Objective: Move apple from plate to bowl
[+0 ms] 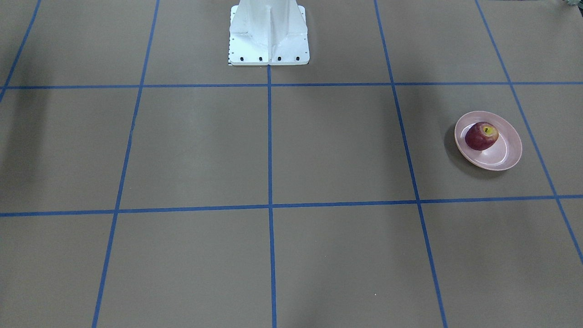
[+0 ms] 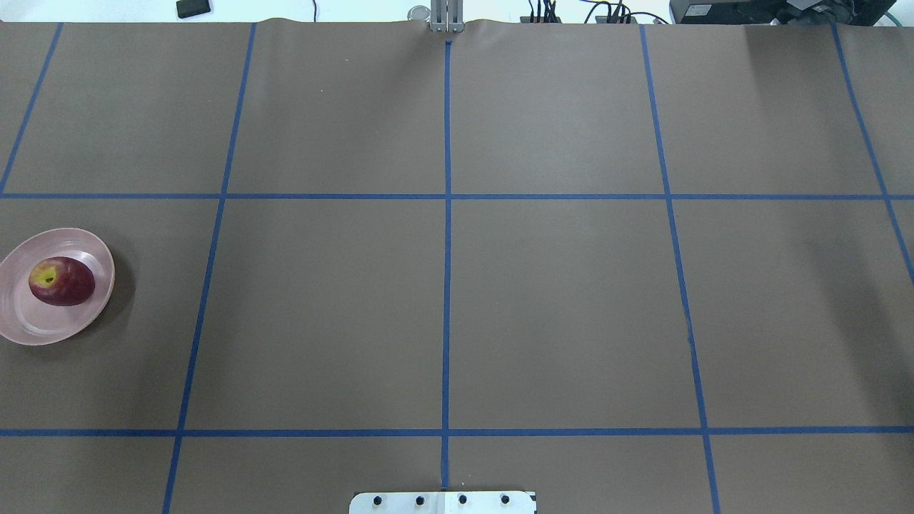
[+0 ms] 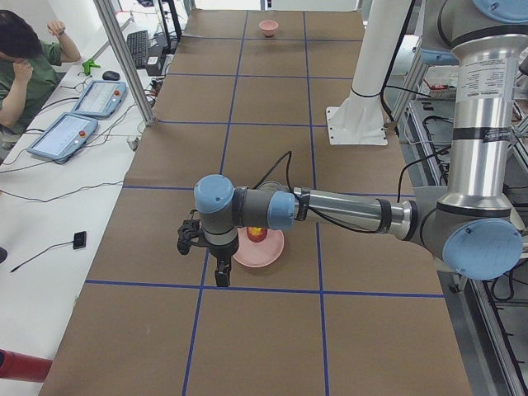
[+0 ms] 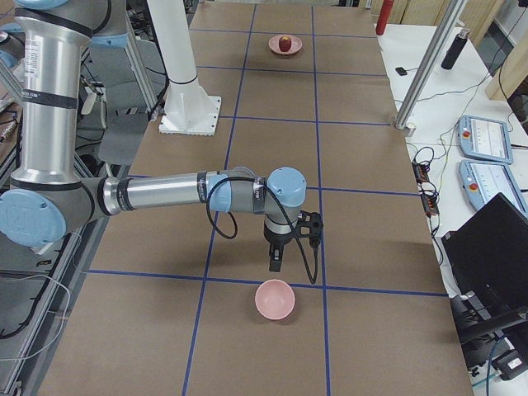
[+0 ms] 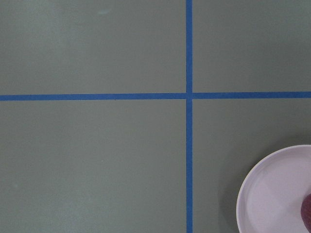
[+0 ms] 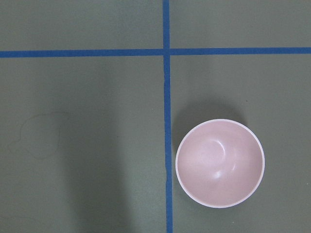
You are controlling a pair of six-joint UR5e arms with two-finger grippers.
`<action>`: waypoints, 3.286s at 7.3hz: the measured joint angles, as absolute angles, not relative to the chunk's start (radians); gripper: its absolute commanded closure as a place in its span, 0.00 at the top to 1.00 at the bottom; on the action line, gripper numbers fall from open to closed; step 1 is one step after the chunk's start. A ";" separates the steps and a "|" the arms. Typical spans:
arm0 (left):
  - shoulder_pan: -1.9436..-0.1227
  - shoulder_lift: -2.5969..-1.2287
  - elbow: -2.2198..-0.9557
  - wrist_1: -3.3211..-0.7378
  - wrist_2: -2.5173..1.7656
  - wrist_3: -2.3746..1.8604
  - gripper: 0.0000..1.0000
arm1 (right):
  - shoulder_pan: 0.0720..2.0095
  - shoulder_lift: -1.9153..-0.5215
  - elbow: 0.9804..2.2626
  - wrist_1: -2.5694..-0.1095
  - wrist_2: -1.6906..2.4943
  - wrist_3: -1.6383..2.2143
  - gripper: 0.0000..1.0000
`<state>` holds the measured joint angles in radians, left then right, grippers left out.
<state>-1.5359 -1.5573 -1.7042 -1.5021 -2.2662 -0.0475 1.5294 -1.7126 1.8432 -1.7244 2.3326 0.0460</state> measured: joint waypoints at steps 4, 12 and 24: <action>-1.536 -1.556 -1.705 -1.503 -2.268 -0.045 0.98 | 1.530 -1.722 1.848 -1.726 2.341 0.045 1.00; -1.536 -1.555 -1.707 -1.502 -2.282 -0.046 0.98 | 1.531 -1.723 1.849 -1.726 2.339 0.044 1.00; -1.538 -1.549 -1.765 -1.497 -2.279 -0.049 0.98 | 1.531 -1.713 1.846 -1.726 2.339 0.044 1.00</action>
<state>-1.5379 -1.5486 -1.7650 -1.4974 -2.2792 -0.0489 1.5309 -1.7129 1.8457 -1.7257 2.3393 0.0445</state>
